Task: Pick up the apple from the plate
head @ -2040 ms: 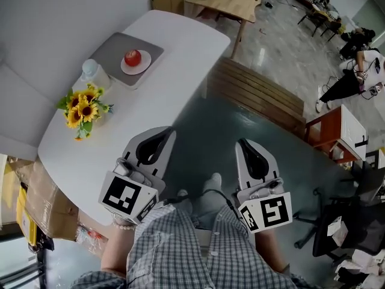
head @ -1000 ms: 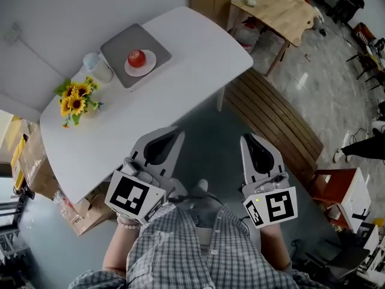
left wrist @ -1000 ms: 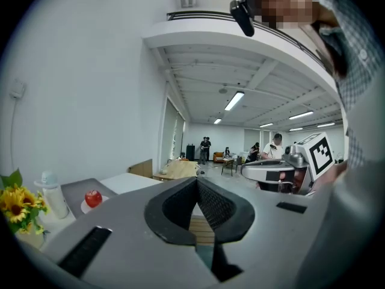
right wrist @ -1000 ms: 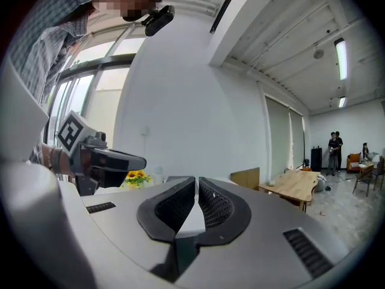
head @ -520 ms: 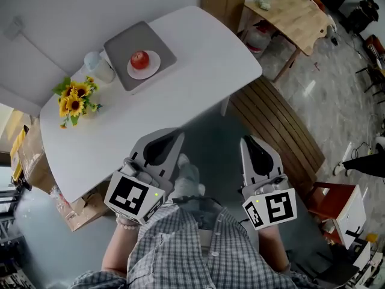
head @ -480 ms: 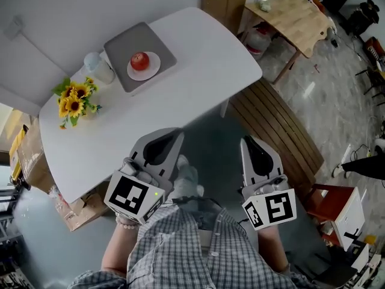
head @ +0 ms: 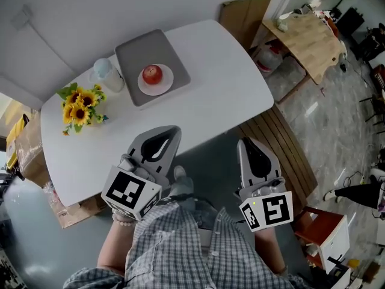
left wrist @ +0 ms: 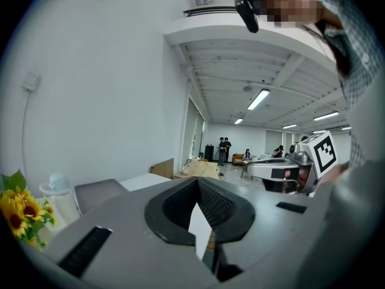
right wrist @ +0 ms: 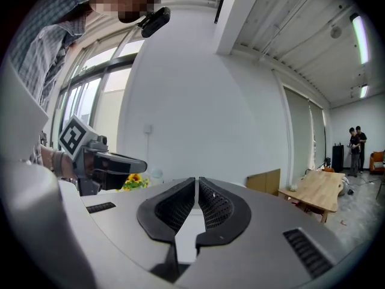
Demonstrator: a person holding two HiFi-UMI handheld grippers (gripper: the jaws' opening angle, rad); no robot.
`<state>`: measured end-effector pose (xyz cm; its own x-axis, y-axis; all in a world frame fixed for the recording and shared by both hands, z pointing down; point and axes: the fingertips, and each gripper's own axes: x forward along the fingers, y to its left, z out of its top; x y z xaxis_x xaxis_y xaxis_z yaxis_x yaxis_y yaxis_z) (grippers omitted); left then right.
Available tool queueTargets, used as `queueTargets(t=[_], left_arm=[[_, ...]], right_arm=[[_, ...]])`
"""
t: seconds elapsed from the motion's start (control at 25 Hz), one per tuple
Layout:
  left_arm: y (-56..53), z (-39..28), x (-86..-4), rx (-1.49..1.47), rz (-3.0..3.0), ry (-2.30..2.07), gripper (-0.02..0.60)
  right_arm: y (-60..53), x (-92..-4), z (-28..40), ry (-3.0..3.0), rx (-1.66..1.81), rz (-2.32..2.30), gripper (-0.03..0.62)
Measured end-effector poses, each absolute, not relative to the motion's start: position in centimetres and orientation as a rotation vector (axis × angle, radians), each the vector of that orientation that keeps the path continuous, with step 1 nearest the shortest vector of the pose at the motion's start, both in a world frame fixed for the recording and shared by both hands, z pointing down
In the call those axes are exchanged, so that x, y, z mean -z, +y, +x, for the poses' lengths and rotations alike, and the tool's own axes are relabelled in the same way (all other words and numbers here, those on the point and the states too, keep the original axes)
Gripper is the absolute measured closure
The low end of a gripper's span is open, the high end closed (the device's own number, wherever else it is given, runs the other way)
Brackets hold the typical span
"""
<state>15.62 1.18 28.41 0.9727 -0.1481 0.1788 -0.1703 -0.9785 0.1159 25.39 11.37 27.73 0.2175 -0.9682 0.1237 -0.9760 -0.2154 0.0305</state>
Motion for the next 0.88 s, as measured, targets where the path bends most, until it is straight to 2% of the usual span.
queueTargets(t=[0.88], left_arm=[[-11.8, 13.3, -30.0, -0.288, 2.921, -0.49, 0.572]], right_arm=[[-5.3, -28.8, 23.9, -2.147, -0.15, 2.12, 0.562]])
